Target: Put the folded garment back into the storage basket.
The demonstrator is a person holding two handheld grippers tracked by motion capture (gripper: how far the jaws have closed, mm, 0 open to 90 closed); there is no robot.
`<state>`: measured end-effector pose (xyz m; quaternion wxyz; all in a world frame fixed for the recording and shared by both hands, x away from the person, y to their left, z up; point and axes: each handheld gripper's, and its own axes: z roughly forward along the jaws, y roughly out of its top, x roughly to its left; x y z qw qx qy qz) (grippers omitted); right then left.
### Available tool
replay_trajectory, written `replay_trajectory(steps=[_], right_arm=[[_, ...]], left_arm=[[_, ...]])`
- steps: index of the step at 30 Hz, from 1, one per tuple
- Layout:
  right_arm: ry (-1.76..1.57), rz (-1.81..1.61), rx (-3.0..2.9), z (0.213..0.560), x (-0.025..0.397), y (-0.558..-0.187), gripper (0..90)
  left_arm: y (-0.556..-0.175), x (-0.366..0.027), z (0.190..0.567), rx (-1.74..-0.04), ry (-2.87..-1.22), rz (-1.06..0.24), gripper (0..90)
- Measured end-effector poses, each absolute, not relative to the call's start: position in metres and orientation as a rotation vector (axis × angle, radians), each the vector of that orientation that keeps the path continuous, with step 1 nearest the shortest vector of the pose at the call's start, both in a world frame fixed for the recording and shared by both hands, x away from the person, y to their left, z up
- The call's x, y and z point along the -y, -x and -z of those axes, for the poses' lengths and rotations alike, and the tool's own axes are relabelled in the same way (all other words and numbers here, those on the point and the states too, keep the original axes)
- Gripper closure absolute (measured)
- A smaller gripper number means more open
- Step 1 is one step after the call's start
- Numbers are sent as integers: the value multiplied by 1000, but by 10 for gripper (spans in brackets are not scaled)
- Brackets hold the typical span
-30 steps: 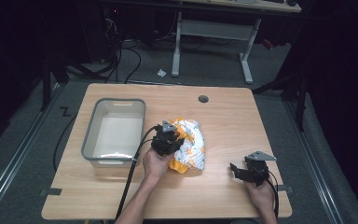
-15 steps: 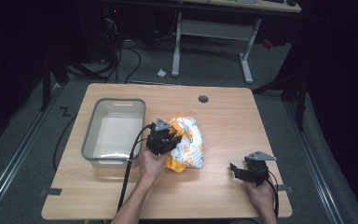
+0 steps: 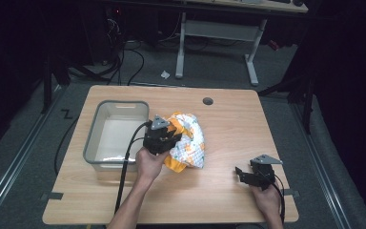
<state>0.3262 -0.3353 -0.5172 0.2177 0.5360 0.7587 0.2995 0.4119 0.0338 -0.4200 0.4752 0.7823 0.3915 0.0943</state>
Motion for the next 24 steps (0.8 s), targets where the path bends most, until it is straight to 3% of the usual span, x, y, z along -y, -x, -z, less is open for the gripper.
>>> replay_trajectory(steps=[24], right_arm=[[-1483, -830, -2101, 517, 335, -326, 275]], left_arm=[[-414, -65, 401, -966, -1863, -229, 740]])
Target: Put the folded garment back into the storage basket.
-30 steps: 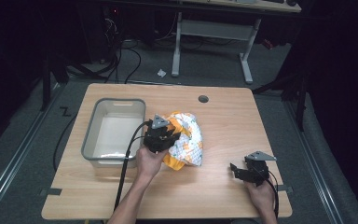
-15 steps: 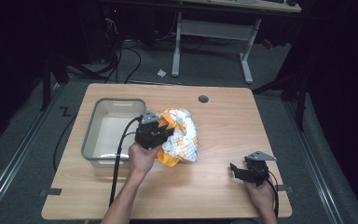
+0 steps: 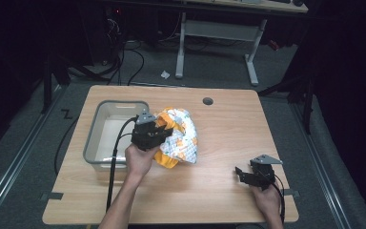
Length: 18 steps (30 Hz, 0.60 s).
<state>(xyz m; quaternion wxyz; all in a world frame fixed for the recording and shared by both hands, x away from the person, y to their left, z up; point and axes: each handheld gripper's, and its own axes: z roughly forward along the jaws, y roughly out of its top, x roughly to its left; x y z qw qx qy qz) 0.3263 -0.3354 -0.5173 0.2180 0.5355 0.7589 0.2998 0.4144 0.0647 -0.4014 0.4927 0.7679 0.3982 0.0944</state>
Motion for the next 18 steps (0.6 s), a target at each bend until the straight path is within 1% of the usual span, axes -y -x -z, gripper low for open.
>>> replay_trajectory(steps=[10, 18], right_arm=[[-1485, -831, -2100, 517, 335, -326, 275], [-1485, -831, -2100, 517, 335, -326, 275]], left_arm=[[-416, -81, 393, -983, -1826, -230, 740], [-416, -96, 381, -984, -1812, -265, 740]])
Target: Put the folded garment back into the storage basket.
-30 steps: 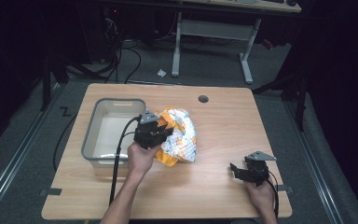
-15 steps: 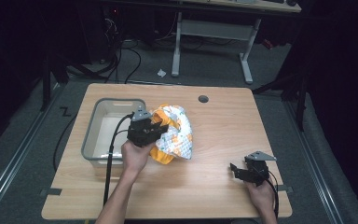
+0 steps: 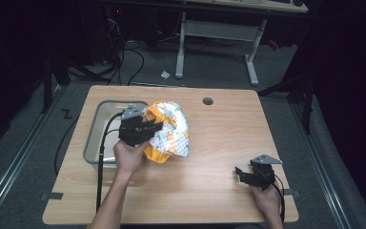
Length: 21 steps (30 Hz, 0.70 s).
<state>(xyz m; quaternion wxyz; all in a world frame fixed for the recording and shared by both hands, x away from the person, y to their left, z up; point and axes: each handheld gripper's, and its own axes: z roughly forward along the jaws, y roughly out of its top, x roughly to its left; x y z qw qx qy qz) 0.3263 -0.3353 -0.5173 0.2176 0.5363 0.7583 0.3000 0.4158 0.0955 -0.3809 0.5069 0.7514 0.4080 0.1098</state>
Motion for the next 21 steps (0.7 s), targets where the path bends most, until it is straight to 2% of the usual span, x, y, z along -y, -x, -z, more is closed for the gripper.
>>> replay_trajectory(steps=[21], right_arm=[[-1485, -831, -2100, 517, 335, -326, 276]], left_arm=[[-422, -133, 375, -1037, -1780, -296, 740]])
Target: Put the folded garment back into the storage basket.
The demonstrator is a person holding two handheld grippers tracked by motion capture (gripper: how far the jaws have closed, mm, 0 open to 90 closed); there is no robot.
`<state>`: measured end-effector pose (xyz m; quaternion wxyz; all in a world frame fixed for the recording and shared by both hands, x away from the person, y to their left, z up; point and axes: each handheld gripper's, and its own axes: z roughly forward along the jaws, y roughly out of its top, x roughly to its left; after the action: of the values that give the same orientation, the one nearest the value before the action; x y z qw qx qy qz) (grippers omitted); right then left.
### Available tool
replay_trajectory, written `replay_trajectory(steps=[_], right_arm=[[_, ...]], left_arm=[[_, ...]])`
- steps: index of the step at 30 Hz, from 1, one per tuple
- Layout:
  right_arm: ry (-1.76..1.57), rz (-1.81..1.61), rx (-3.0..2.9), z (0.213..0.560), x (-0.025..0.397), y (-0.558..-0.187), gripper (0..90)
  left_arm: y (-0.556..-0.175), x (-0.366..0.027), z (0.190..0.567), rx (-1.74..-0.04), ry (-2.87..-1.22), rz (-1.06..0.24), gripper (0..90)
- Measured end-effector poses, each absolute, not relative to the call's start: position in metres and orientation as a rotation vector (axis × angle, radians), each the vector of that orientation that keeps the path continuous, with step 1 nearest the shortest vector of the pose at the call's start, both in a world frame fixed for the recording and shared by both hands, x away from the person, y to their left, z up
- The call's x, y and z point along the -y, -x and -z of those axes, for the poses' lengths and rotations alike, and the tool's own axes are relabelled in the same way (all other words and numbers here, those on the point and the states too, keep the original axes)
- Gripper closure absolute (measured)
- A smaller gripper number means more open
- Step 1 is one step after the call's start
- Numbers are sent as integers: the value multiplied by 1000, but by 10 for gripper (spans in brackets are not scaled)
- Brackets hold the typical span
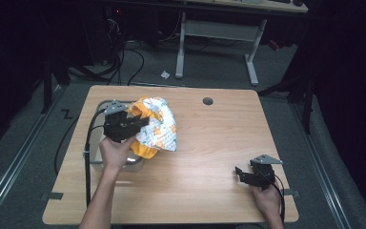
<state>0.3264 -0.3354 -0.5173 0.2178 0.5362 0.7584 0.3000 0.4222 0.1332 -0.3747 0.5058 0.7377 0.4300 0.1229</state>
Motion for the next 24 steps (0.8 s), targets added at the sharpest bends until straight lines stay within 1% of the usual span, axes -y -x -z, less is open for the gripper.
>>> replay_trajectory(steps=[16, 24], right_arm=[[-1484, -831, -2100, 517, 335, -326, 276], [-1484, -831, -2100, 517, 335, -326, 276]], left_arm=[[-424, -157, 373, -1077, -1773, -334, 740], [-427, -174, 375, -1131, -1769, -349, 739]])
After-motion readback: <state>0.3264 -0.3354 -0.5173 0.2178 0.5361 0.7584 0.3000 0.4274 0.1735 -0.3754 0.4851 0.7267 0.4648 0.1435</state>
